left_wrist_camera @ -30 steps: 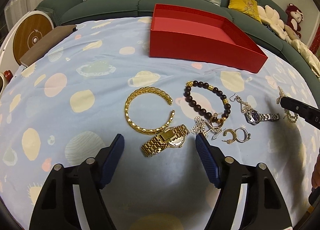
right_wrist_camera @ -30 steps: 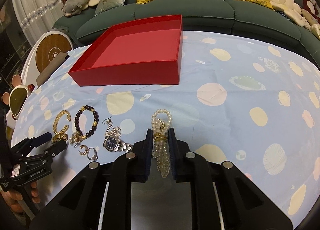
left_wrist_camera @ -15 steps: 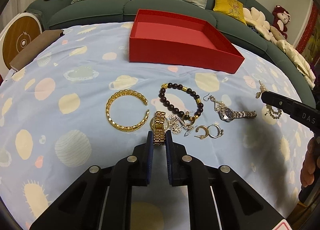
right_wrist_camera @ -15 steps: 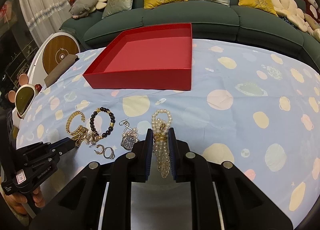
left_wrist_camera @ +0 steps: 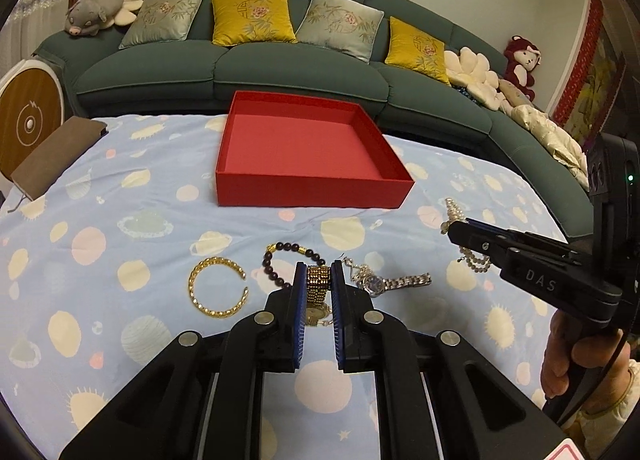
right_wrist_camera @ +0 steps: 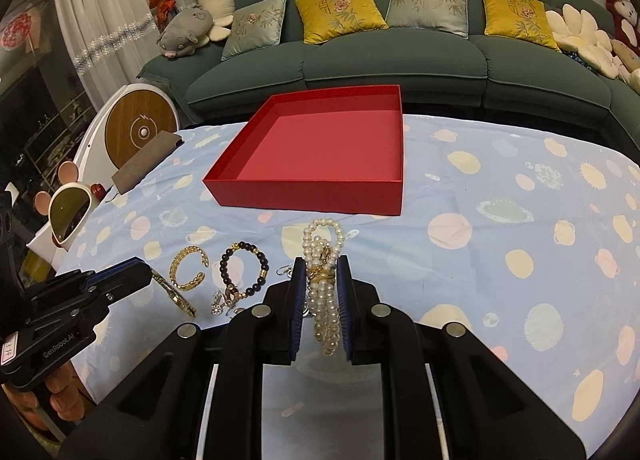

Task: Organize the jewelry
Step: 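Carry the pearl necklace and gold watch with both tools over the red tray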

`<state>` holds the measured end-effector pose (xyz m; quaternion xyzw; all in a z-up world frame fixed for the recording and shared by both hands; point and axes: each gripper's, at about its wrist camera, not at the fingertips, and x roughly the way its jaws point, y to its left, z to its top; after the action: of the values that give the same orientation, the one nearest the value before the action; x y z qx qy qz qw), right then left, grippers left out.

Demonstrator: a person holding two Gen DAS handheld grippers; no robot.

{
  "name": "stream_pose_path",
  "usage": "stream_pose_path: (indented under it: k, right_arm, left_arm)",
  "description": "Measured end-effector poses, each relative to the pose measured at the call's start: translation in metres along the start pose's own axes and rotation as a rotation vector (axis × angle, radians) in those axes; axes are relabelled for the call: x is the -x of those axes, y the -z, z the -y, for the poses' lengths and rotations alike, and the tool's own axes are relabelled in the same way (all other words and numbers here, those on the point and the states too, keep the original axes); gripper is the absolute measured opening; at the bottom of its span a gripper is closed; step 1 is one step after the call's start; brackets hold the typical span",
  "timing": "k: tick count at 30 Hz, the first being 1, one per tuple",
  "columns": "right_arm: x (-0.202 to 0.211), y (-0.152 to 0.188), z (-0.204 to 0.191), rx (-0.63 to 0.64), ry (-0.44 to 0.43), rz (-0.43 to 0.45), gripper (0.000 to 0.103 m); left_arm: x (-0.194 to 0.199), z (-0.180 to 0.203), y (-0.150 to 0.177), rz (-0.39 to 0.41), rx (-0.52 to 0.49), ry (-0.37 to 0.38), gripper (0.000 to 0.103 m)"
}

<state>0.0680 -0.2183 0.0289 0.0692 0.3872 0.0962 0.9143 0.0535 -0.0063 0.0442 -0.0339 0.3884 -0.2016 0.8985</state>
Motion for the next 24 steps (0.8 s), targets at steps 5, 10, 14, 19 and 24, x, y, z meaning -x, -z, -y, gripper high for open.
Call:
stream_pose_path:
  k: [5, 10, 14, 19, 24]
  right_arm:
    - [0.007, -0.019, -0.004, 0.002, 0.003, 0.046, 0.015]
    - [0.004, -0.062, -0.005, 0.04, 0.032, 0.104, 0.015]
    - [-0.021, -0.111, 0.009, 0.011, 0.033, 0.104, 0.015]
    - [-0.08, -0.16, 0.026, -0.032, 0.015, 0.052, 0.015]
    - [-0.145, -0.186, 0.041, -0.066, 0.02, -0.017, 0.015]
  left_arm:
    - [0.016, 0.002, -0.039, 0.054, -0.001, 0.023, 0.009]
    - [0.01, 0.002, -0.1, 0.099, -0.046, -0.009, 0.009]
    - [-0.021, -0.004, -0.148, 0.1, -0.063, -0.028, 0.009]
    - [-0.083, -0.012, -0.189, 0.089, -0.08, -0.084, 0.009]
    - [-0.151, -0.035, -0.214, 0.03, -0.031, -0.102, 0.009]
